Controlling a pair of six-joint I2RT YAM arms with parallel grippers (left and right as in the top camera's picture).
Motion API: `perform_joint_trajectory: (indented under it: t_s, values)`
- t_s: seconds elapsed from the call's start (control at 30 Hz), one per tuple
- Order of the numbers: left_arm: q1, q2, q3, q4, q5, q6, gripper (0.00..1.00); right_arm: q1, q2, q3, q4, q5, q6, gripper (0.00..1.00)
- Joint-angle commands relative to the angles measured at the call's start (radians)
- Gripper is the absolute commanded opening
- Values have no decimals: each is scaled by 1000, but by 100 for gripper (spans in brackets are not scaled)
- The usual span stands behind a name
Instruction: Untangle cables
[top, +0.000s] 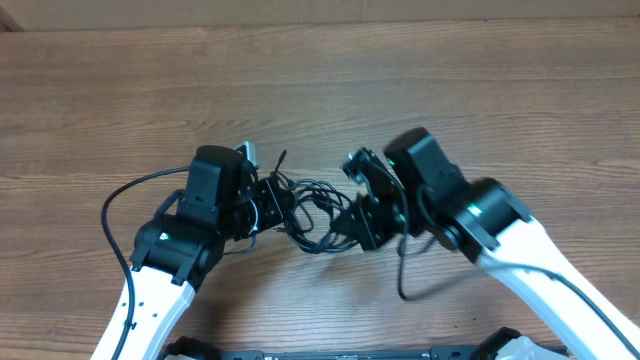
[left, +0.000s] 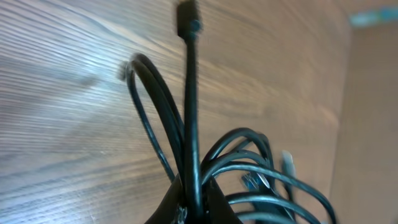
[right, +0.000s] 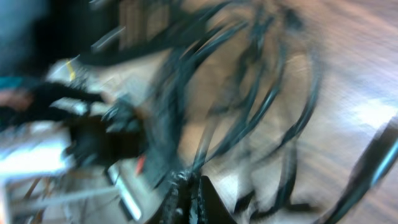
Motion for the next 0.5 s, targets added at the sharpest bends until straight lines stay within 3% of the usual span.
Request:
perform_joint_trajectory:
  t_s: [0.0,0.33,0.47]
  values:
    - [10,2,22,12,-158,-121,4,5,-127,2,-26,-197,-108,4]
    - [10,79,22,16,-34,-108,4,5,-204,2,-19,-190,-150,4]
    - [10,89,22,76,95,61,4,5,-175,2,-53,3,-83,21]
